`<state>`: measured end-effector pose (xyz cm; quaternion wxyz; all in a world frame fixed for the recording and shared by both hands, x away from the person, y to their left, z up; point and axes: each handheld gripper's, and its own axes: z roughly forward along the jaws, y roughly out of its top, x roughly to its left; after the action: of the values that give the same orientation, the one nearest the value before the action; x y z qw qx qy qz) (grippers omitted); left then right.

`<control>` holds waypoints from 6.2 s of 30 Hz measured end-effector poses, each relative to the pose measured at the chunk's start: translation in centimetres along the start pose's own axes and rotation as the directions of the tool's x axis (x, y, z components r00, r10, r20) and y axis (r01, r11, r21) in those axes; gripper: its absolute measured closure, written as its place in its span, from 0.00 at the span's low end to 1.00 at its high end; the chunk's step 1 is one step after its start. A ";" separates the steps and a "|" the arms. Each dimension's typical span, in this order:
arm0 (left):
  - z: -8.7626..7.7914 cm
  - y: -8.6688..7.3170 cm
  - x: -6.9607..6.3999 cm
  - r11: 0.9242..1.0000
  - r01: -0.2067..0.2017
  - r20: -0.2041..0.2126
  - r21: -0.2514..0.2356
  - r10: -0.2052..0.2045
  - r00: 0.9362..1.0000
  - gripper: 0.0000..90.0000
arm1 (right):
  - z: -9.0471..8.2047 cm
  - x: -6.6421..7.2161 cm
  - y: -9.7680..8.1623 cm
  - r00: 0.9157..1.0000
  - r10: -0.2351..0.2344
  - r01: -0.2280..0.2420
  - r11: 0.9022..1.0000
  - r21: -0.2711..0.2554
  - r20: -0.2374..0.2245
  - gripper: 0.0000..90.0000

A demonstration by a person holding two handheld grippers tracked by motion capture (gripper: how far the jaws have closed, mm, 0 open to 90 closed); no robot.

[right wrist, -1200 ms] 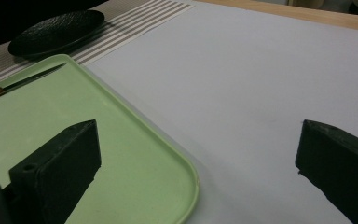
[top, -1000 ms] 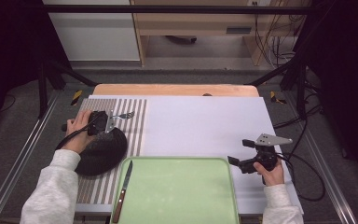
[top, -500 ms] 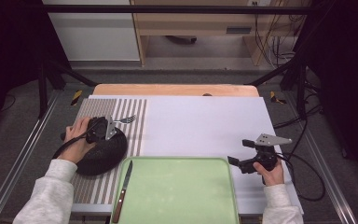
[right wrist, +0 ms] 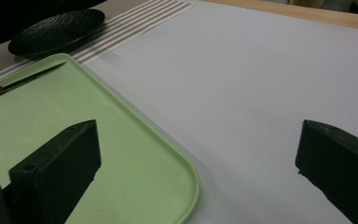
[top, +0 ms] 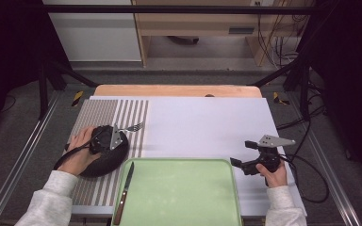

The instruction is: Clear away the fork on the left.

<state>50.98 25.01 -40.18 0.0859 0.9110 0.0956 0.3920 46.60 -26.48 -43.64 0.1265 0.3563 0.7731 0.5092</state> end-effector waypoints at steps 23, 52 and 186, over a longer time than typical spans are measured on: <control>-3.1 1.6 -3.0 0.995 0.101 0.048 -0.002 -0.101 0.994 0.86 | 0.0 0.0 0.0 1.000 -0.003 0.003 1.000 0.002 0.001 0.01; -6.1 3.6 -5.9 0.967 0.253 0.132 -0.028 -0.248 0.960 0.86 | 0.0 0.0 0.0 1.000 -0.003 0.003 1.000 0.002 0.001 0.01; -6.4 10.1 -14.5 0.924 0.378 0.579 -0.049 -0.282 0.765 0.98 | -0.1 0.0 0.0 1.000 -0.001 0.001 1.000 0.000 0.009 0.01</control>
<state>37.57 12.22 -43.62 0.2521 0.9438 0.1930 0.0917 46.55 -26.53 -43.62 0.1303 0.3582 0.7727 0.5076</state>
